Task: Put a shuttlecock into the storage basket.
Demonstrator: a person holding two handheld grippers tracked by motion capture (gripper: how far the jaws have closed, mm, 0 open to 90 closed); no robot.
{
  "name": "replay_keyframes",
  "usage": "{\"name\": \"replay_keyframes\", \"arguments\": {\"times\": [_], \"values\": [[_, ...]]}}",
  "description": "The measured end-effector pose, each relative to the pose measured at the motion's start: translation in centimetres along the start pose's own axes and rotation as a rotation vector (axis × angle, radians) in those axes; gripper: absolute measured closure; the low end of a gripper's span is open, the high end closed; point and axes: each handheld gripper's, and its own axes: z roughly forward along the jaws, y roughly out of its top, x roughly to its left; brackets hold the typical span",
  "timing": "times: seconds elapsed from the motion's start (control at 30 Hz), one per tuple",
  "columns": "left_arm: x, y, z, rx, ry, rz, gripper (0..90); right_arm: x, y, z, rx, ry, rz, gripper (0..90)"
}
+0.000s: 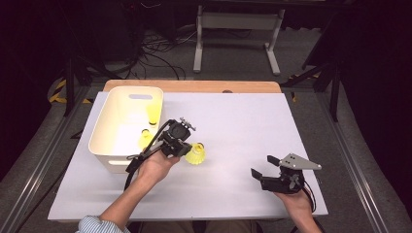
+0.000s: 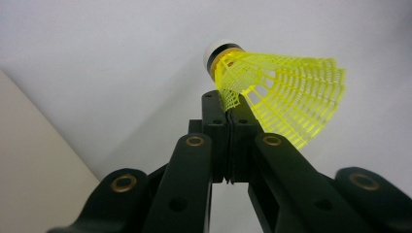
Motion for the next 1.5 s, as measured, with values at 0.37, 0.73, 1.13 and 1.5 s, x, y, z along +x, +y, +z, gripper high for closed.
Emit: {"name": "replay_keyframes", "arguments": {"times": [0.37,0.73,1.13,1.5], "values": [[0.4,0.3,-0.9,0.012,-0.005,0.001,89.0,-0.6,-2.2,-0.5,-0.03,-0.033,0.021,17.2],[0.6,0.6,-1.7,0.005,-0.008,0.0,89.0,-1.1,-3.1,-1.4,-0.073,-0.064,0.031,15.6],[1.4,1.3,-2.7,-0.005,-0.016,-0.012,89.0,-1.2,-3.9,-1.6,-0.067,-0.076,0.041,14.7],[2.6,1.9,-3.6,-0.008,-0.017,-0.035,89.0,-1.1,-4.0,-1.3,-0.06,-0.068,0.025,14.3]]}}
